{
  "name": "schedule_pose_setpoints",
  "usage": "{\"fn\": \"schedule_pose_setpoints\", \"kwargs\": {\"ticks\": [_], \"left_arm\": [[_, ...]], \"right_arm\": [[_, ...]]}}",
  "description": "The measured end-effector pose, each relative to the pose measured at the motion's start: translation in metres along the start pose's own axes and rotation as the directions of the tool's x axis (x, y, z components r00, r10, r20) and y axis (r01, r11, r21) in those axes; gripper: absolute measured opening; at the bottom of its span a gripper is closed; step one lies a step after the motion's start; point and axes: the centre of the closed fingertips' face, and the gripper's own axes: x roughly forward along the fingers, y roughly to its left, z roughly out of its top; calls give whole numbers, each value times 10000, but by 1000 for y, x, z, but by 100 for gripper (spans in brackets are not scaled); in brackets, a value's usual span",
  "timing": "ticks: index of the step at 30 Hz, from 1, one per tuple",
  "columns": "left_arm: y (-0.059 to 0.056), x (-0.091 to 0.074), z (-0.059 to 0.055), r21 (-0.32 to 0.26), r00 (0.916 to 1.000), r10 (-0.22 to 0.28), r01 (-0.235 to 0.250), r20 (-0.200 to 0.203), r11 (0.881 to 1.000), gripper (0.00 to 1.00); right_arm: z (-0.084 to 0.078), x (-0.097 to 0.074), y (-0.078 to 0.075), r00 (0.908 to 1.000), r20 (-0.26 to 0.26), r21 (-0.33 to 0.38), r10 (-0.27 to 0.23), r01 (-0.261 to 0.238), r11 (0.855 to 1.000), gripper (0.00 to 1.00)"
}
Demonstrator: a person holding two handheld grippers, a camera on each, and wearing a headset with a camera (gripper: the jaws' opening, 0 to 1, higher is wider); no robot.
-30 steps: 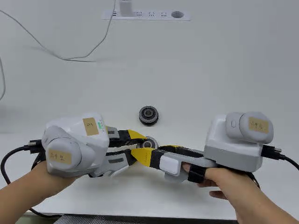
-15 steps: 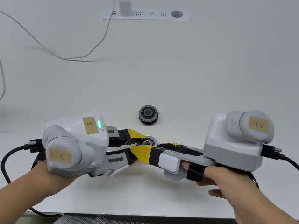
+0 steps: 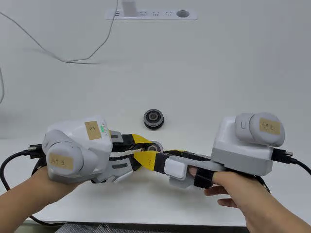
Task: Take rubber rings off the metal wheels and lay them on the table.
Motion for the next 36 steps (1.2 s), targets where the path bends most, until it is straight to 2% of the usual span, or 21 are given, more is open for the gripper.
{"fn": "schedule_pose_setpoints", "kwargs": {"ticks": [7,11,17,21,36], "left_arm": [[0,0,0,12,10000,-1,1,-28,10000,12],[0,0,0,1,10000,2,-2,-28,10000,12],[0,0,-1,7,10000,-6,6,-51,10000,12],[0,0,0,2,10000,0,0,-50,10000,12],[0,1,-1,29,9999,50,-49,-95,10000,12]], "right_arm": [[3,-2,0,9998,196,329,94,-100,9994,52],[8,-4,2,9984,510,467,254,-278,9985,50],[6,-1,-1,9992,387,312,77,-89,9995,52],[4,0,1,9994,304,415,183,-196,9989,52],[6,3,-4,9996,290,574,-64,47,9983,54]]}}
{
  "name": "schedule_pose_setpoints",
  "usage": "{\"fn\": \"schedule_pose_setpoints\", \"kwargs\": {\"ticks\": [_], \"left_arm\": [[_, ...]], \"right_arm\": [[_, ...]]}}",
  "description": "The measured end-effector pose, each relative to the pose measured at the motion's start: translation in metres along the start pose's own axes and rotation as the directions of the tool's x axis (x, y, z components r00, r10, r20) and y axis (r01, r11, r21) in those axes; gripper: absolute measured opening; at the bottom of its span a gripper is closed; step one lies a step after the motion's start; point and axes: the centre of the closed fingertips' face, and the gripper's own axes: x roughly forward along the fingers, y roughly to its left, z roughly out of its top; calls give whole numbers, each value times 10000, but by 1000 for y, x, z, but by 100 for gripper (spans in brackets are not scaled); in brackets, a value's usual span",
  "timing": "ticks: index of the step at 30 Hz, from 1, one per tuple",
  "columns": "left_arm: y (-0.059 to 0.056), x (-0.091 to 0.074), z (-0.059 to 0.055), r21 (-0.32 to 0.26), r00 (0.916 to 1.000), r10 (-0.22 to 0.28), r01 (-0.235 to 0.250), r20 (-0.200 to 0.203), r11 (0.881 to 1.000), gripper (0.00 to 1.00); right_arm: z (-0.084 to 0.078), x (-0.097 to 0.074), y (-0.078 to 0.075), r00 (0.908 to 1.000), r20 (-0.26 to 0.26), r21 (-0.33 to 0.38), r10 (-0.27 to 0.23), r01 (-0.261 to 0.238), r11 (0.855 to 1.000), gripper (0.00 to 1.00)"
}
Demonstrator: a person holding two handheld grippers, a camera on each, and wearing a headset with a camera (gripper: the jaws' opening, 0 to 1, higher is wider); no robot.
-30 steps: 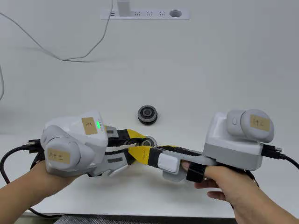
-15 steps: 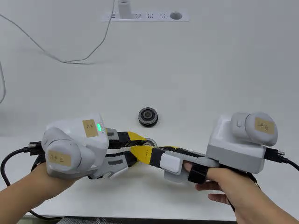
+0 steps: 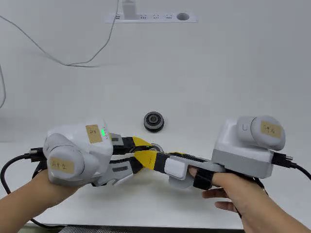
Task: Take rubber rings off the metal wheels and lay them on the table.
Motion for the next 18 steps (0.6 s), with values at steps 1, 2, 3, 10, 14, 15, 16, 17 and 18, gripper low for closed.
{"fn": "schedule_pose_setpoints", "kwargs": {"ticks": [1,2,3,10,14,15,16,17,18], "left_arm": [[0,0,0,3,10000,4,-4,-5,10000,12],[0,0,0,5,10000,5,-5,-6,10000,12],[0,0,0,-4,10000,8,-8,-4,10000,12],[0,0,0,-9,10000,11,-11,-14,10000,12],[0,0,0,-6,10000,4,-4,-3,10000,12],[0,0,0,-15,10000,7,-7,0,10000,12],[0,0,0,-11,10000,8,-8,-1,10000,12],[0,0,0,-10,10000,6,-6,-2,10000,12],[0,0,0,-11,10000,4,-4,-2,10000,12]], "right_arm": [[0,0,0,10000,17,-4,4,-4,10000,54],[1,2,0,10000,48,14,37,-37,10000,55],[1,2,1,10000,44,45,24,-24,10000,57],[0,1,5,9999,-18,-94,131,-131,9999,58],[-3,-1,4,9998,-137,-49,142,-142,9999,56],[-3,-1,4,9997,-183,23,184,-184,9998,56],[-4,-3,5,9994,-234,51,259,-258,9997,55],[-5,-3,4,9994,-235,54,265,-264,9996,54],[-5,-4,4,9994,-206,63,282,-280,9996,53]]}}
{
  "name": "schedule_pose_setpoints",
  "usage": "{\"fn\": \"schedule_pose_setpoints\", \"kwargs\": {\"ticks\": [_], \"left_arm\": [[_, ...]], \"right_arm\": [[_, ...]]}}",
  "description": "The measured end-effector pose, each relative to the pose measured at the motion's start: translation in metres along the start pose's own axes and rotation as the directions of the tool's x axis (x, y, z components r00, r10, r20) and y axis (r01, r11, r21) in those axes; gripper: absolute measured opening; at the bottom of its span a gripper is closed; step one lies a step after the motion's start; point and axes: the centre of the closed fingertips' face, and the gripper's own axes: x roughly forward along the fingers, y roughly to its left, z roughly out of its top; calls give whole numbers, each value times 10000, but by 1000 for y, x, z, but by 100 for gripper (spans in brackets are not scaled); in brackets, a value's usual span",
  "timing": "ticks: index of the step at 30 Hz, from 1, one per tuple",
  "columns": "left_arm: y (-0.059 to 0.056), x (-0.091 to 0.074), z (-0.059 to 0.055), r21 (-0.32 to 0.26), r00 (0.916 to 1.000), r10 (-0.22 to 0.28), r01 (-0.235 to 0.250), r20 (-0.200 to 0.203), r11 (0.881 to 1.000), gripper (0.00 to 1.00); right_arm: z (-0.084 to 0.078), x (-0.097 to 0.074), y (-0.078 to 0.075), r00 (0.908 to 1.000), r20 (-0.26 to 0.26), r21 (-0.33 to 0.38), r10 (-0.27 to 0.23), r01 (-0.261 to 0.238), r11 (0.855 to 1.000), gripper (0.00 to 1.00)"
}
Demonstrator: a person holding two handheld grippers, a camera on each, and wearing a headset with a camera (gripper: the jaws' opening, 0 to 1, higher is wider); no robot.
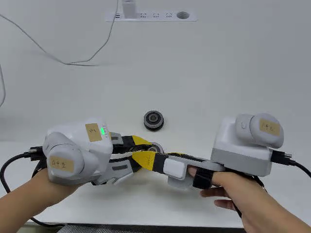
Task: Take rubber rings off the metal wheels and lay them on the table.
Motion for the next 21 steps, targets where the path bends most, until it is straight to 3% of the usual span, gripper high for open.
{"fn": "schedule_pose_setpoints", "kwargs": {"ticks": [21], "left_arm": [[0,-1,0,-39,10000,13,-13,53,10000,12]], "right_arm": [[6,-3,-11,9986,422,726,330,-360,9967,43]]}}
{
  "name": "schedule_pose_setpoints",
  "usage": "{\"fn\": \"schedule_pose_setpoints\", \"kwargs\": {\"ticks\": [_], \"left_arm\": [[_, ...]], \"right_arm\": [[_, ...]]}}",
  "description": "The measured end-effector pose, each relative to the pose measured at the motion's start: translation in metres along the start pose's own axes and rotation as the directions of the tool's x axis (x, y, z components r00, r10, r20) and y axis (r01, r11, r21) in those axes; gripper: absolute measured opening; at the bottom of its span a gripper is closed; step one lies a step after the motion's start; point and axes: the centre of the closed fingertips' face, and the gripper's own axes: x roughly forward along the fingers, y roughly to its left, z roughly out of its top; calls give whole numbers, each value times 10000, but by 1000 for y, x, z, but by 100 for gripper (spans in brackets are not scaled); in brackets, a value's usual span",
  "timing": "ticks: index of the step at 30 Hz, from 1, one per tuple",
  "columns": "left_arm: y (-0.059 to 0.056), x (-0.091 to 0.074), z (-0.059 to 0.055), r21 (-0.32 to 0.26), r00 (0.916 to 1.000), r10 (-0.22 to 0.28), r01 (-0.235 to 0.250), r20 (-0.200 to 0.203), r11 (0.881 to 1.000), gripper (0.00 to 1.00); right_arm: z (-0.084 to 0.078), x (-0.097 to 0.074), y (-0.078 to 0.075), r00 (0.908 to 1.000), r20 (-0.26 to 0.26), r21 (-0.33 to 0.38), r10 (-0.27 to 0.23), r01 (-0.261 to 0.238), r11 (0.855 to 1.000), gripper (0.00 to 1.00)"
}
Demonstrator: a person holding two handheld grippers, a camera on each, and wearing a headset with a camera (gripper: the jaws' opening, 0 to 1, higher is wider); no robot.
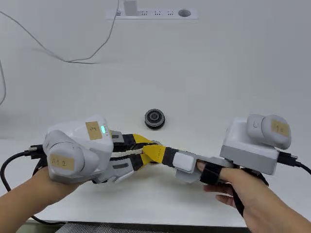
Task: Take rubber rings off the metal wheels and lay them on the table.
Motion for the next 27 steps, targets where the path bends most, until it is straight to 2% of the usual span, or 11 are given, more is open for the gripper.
{"fn": "schedule_pose_setpoints", "kwargs": {"ticks": [12,23,27], "left_arm": [[-1,0,0,-9,10000,-13,13,-10,10000,12],[-1,0,1,1,10000,-22,22,-19,10000,12],[0,0,1,2,10000,-21,21,-22,10000,12]], "right_arm": [[2,0,-3,9999,43,-81,-108,109,9999,35],[5,3,-17,9981,-77,9,-617,617,9981,16],[7,4,-21,9972,-124,14,-744,744,9972,13]]}}
